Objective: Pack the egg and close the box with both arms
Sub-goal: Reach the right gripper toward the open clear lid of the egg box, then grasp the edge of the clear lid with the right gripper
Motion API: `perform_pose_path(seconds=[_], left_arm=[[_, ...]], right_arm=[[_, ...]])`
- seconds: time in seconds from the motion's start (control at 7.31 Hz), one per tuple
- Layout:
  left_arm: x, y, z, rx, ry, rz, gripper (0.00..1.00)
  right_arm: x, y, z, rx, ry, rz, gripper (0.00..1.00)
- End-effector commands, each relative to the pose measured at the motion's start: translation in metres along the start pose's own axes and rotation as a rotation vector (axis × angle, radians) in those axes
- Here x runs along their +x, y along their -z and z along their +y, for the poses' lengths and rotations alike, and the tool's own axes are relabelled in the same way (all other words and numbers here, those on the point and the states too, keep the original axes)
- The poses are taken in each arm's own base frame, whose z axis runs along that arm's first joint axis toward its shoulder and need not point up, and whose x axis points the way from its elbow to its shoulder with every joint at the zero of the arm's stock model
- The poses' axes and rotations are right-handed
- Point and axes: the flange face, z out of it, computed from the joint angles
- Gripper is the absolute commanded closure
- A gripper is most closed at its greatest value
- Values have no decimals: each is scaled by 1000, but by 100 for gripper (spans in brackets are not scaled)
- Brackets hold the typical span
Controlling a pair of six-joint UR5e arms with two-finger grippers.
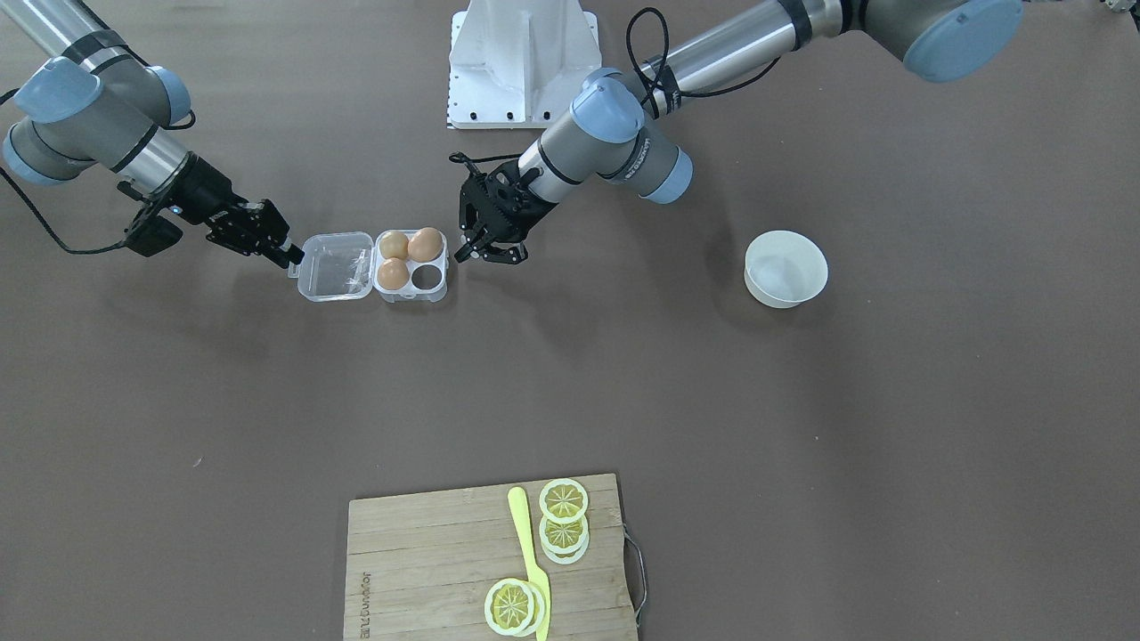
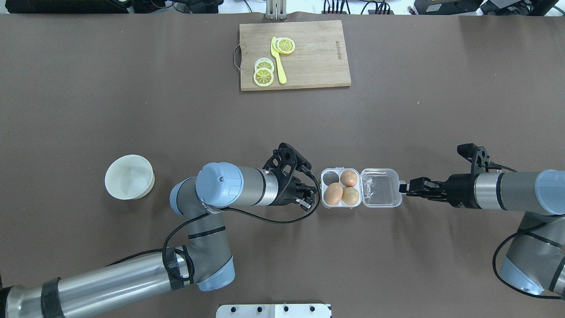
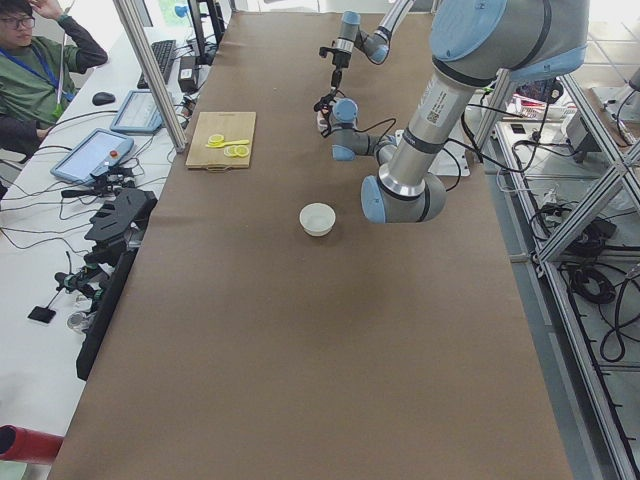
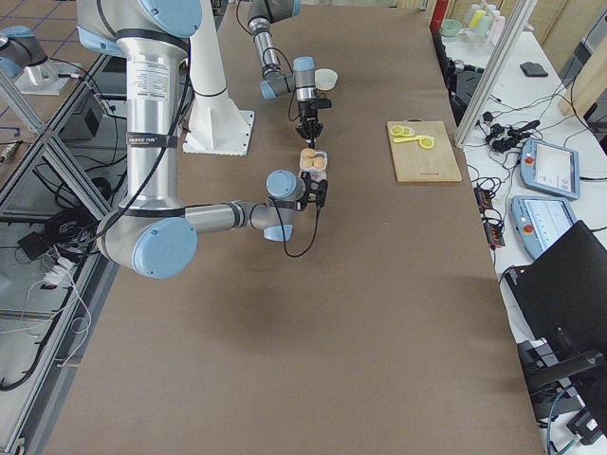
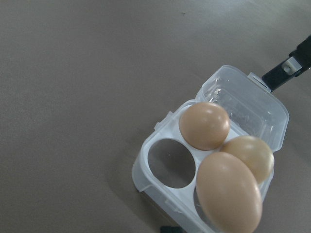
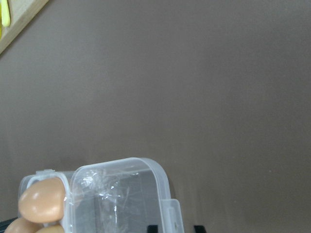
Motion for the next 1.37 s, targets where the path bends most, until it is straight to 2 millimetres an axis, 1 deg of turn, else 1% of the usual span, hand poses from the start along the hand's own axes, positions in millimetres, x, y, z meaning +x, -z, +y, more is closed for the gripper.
perform_pose_path(seconds=[0.0,0.14,0.41,0.82,1.23], left_arm=[[0,0,0,0,0,0,100],[0,0,0,0,0,0,100],[0,0,0,0,0,0,100],[0,0,0,1,-2,-1,100],[0,0,-1,2,-2,-2,100]], right_arm=[[1,4,1,-2,7,-1,97],[-1,5,2,-21,9,-5,100],[-1,5,2,-21,9,-5,100],[-10,16,-8,-25,11,-23,100],[-16,29,-23,-32,7,-37,100]])
